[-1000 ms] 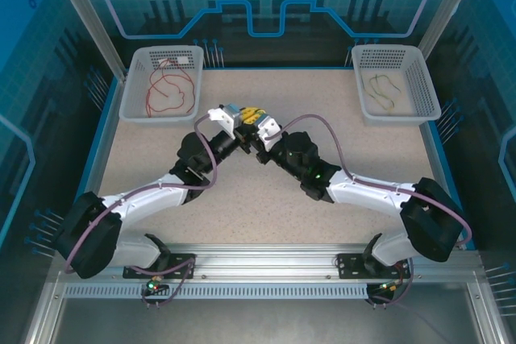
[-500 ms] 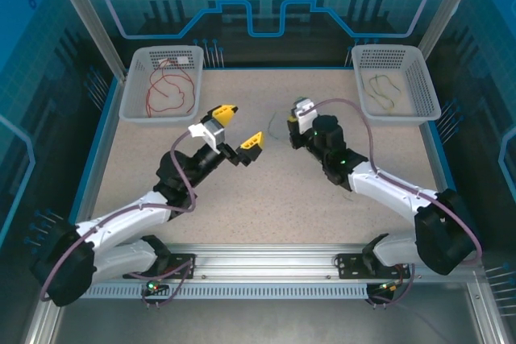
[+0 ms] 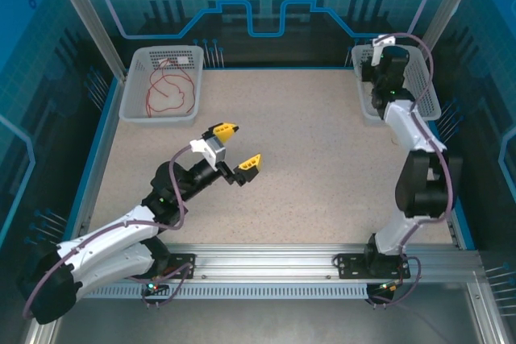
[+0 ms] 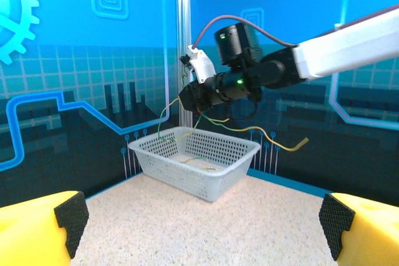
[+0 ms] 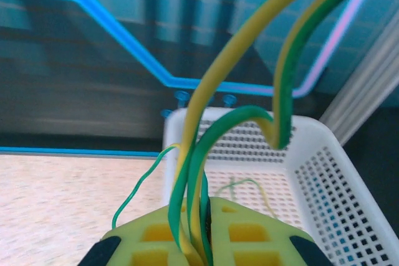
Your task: Untangle the cables
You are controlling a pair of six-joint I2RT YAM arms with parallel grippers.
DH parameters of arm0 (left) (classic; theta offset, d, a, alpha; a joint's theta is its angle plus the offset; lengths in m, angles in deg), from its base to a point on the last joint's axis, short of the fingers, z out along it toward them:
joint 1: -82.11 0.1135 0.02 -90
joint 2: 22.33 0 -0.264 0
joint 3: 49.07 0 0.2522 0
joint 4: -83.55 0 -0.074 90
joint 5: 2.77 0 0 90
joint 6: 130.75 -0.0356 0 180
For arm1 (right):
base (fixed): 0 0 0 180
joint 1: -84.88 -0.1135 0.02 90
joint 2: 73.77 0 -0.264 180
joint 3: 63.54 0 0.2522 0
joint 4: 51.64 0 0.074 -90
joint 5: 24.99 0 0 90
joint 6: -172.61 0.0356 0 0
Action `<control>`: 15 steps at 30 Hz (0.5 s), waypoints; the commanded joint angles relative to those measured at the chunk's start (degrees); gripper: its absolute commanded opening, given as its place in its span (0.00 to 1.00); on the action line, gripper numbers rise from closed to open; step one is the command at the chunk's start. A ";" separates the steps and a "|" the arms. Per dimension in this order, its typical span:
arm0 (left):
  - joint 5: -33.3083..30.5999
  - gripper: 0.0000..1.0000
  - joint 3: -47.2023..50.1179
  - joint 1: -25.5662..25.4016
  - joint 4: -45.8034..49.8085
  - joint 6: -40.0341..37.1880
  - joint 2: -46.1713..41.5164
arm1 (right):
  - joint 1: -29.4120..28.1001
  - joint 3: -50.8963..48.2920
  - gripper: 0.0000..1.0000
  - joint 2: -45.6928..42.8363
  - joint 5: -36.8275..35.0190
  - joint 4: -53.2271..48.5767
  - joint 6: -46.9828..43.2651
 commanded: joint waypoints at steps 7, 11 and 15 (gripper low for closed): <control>-0.08 0.98 1.21 -0.99 6.76 -2.67 -3.56 | 4.86 27.10 0.00 20.96 -2.63 -9.38 -0.27; -0.89 0.98 2.01 -1.10 6.87 -2.75 -4.46 | 4.92 32.12 0.00 28.34 -3.39 -3.98 -3.14; -0.97 0.98 1.94 -1.18 9.32 -3.26 -6.27 | 6.21 40.66 0.00 36.47 -3.71 -6.87 -2.01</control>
